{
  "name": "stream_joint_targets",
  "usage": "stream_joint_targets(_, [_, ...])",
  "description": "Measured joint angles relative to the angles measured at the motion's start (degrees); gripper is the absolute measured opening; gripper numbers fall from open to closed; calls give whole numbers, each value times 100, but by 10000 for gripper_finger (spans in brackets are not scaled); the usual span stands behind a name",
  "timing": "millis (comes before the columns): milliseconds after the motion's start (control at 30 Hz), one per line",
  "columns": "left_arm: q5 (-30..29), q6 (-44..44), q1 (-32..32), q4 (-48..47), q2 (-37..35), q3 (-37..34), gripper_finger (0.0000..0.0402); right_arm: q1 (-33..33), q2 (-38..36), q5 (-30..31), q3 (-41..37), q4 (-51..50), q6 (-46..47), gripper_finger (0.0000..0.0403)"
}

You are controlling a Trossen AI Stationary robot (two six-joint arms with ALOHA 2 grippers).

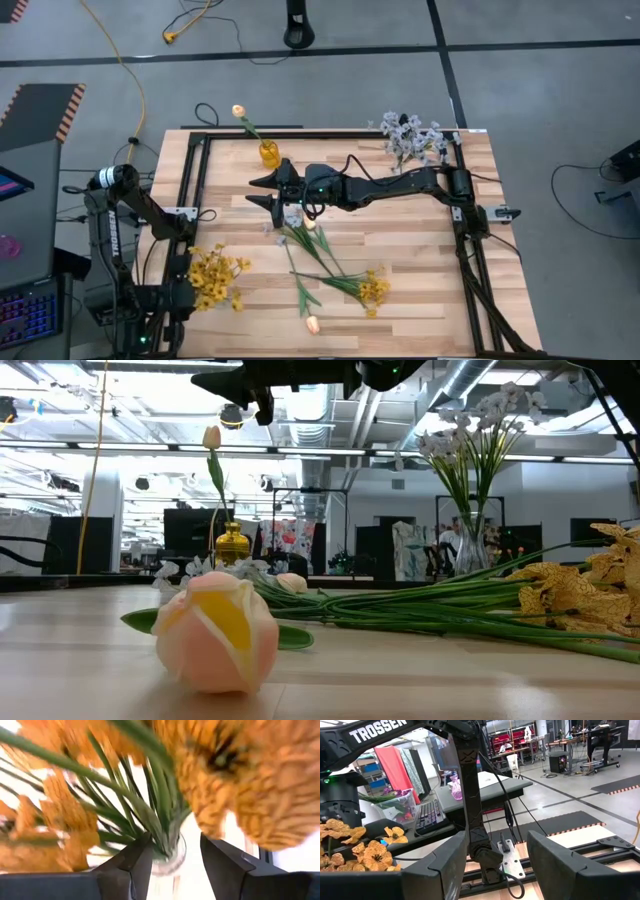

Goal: Sort flowers into vase by color
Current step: Put the top yellow flowers into the bottom transparent vase, then put the top pink tulip into the yellow vase

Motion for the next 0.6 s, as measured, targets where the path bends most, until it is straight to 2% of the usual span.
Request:
stream_joint_targets(267, [207, -92, -32, -20, -103, 22, 154, 0, 0, 0, 0, 0, 2, 234])
stream_joint_targets(600, [198, -94, -333, -9, -470, 507, 153, 0, 0, 0, 0, -2, 3, 234])
